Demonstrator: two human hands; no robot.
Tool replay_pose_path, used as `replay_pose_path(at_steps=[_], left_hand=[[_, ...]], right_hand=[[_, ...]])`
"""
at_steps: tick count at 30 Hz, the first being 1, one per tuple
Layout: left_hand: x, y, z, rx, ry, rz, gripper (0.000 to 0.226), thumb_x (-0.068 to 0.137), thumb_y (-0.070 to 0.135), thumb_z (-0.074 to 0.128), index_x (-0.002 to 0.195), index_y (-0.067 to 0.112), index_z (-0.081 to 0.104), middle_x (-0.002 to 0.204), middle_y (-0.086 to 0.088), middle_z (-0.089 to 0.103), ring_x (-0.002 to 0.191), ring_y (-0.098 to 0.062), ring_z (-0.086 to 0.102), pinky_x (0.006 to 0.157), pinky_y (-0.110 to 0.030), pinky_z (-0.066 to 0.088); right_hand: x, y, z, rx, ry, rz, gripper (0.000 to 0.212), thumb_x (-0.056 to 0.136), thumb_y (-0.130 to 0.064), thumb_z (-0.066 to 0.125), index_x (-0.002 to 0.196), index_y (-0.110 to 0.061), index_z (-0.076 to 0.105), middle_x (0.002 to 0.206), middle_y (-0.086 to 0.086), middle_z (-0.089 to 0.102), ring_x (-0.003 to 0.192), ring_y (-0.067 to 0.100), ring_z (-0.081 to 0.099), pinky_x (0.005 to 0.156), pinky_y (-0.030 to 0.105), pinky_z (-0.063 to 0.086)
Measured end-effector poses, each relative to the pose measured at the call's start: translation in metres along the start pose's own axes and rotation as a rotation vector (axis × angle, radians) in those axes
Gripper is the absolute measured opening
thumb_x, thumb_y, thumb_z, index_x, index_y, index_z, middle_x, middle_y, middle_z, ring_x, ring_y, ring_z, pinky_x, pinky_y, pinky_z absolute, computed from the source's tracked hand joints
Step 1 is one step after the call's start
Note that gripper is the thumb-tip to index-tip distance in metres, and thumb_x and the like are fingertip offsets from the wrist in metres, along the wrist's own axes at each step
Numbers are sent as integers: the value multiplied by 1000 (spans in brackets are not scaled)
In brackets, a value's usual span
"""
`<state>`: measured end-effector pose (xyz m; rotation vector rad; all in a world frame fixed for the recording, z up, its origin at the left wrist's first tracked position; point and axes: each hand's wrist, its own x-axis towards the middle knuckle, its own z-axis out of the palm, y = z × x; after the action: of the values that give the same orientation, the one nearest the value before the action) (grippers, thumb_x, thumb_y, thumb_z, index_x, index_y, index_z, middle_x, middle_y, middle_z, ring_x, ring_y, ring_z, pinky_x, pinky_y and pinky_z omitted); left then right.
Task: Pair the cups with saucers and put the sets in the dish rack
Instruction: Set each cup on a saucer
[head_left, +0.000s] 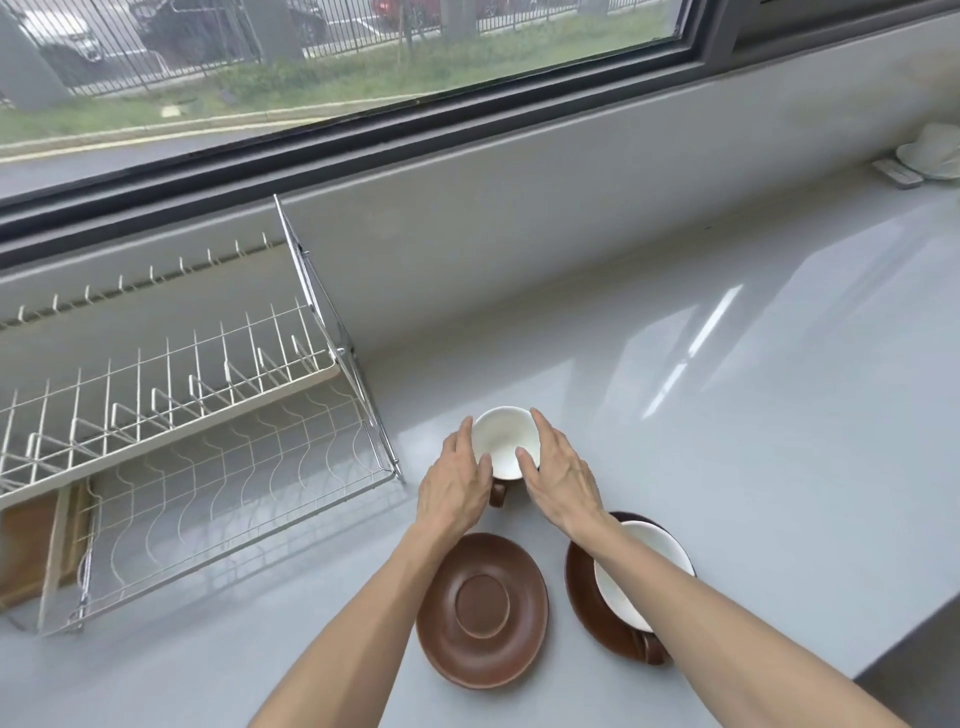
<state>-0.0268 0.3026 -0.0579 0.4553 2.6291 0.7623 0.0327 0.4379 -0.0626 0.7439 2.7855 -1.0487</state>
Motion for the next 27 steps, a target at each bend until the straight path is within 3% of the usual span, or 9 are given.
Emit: replay_pose_path(at_steps=[4,9,19,24,27], left_hand=[[7,3,5,-106,-39,-57,58,101,29,40,156,15,24,145,-15,51,129,-34,50,102,-41,39],[5,9,2,-147,-28,-101,58,98,24,45,153,16,29,137,-15,57,124,-35,53,99,-41,41],[-30,15,-21,-150,-18,-151,52,95,25,47,146,18,39,131,-15,61,122,-35,55,98,-39,42],[-52,6,-31,-160,-21,-172,52,79,43,42,127,25,47,108,-10,73,96,-34,70,93,-42,51],[-71,3,-37,-159,-30,-179,53,75,47,41,122,24,49,99,-10,74,93,-34,70,91,-43,51]], right_hand=[[9,-3,2,47,-4,84,55,102,-22,36,155,-16,22,143,18,51,128,37,50,104,44,40],[10,-7,-2,109,17,174,57,96,-8,32,152,-17,32,128,21,61,114,42,56,95,42,44],[-26,-25,-14,152,22,178,57,92,-11,35,148,-19,39,127,20,61,114,40,56,93,40,44],[-54,-32,-16,127,29,138,54,89,-17,40,142,-19,48,121,21,65,111,41,58,94,42,47],[-74,-33,-15,113,18,110,53,88,-17,42,140,-19,49,119,20,67,110,40,59,92,41,47]])
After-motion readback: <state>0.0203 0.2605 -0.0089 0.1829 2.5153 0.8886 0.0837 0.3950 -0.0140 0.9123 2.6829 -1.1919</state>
